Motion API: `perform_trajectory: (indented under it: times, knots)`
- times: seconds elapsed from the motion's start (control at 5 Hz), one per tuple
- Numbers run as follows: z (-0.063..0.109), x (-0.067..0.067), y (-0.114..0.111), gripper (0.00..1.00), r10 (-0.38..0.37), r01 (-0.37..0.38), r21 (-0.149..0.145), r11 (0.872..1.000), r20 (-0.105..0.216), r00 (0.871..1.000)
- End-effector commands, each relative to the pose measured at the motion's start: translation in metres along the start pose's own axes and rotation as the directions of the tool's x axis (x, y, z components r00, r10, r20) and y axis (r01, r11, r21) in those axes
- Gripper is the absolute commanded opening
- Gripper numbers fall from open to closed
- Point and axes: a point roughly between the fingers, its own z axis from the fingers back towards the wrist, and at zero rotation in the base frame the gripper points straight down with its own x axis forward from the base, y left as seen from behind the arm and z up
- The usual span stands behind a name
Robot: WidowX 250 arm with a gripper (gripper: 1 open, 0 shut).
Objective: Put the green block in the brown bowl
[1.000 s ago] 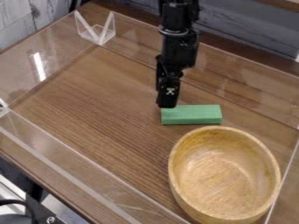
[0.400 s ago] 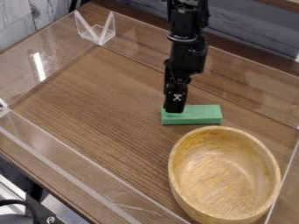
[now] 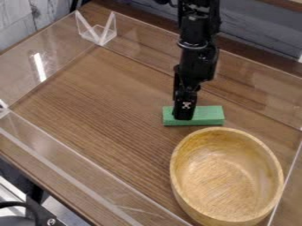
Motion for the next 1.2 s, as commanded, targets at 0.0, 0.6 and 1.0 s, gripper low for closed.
perform_trajectory:
  times: [0.0, 0.6, 1.0]
  knots:
    - [0.019, 0.006, 0.005, 1.0, 0.0, -0.004, 0.074, 0.997, 0.052, 0.999]
    - [0.0, 0.007, 0.008, 0.0, 0.023, -0.028, 0.071, 0.997, 0.068, 0.997]
    - [0.004, 0.007, 0.003, 0.0, 0.045, -0.049, 0.071, 0.996, 0.069, 0.997]
